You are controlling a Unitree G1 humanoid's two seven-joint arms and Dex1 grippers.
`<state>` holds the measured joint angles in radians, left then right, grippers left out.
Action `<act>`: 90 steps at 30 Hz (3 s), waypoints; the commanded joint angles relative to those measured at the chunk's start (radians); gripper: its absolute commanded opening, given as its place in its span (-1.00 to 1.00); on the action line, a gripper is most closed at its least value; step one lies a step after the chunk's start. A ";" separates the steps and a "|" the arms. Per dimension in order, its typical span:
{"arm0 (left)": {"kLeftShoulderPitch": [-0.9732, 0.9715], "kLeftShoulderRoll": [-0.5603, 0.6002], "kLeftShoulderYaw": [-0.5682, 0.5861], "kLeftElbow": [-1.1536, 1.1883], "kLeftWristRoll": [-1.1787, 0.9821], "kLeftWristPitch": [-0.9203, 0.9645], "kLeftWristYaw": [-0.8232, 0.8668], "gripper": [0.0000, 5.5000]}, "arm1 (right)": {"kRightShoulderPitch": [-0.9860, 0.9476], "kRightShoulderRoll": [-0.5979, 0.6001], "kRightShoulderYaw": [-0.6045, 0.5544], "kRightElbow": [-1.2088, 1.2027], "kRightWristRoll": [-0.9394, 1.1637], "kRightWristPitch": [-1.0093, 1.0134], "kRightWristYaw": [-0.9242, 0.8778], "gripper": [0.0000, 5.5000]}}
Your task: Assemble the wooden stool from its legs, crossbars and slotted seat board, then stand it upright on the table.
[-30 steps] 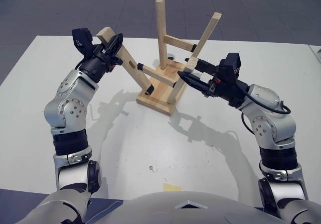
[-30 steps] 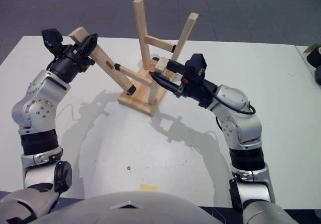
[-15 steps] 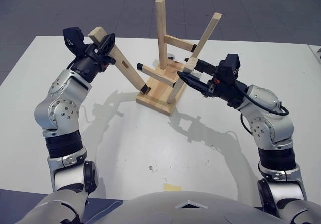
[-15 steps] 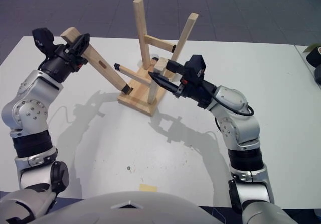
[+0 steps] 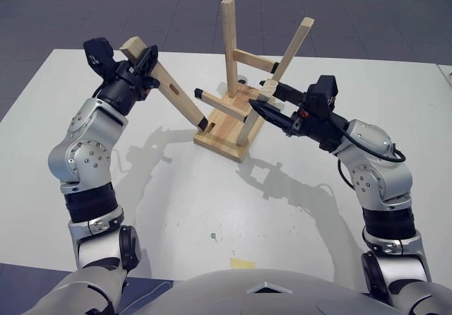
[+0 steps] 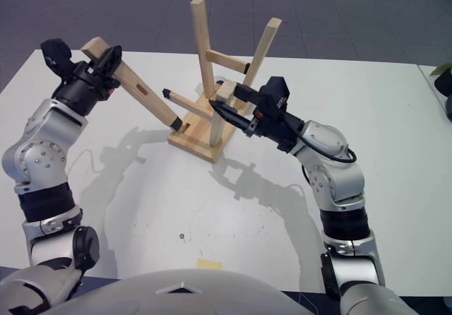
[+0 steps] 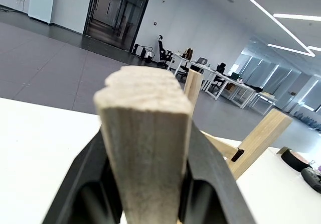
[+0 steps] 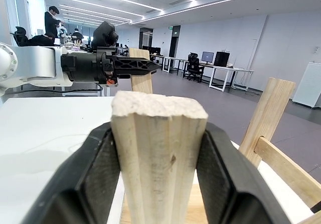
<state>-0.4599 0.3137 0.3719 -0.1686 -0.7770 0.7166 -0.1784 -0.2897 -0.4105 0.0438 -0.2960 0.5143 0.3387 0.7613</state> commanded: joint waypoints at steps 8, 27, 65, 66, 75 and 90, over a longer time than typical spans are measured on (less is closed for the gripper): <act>0.012 -0.022 -0.072 0.071 0.032 -0.005 -0.037 -0.63 | 0.021 0.007 0.007 0.011 -0.014 0.012 -0.022 -0.25; 0.011 0.006 -0.101 0.119 0.109 -0.064 -0.083 -0.63 | 0.019 0.026 0.002 0.008 -0.012 0.009 -0.036 -0.25; 0.044 0.075 -0.274 0.089 0.253 -0.098 -0.137 -0.63 | 0.035 -0.005 0.083 -0.030 -0.072 0.046 -0.021 -0.25; 0.043 0.075 -0.275 0.091 0.254 -0.098 -0.137 -0.63 | 0.033 -0.014 0.096 -0.031 -0.084 0.053 -0.019 -0.25; 0.048 0.078 -0.312 0.076 0.276 -0.103 -0.162 -0.63 | -0.054 -0.011 0.121 -0.005 -0.078 0.225 -0.123 -0.25; 0.102 0.094 -0.471 -0.025 0.349 -0.111 -0.232 -0.61 | -0.165 0.025 0.107 -0.056 -0.013 0.417 -0.195 -0.25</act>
<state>-0.4315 0.4026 0.0672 -0.1571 -0.4826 0.5443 -0.3299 -0.4257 -0.4251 0.1087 -0.3900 0.5171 0.6770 0.6290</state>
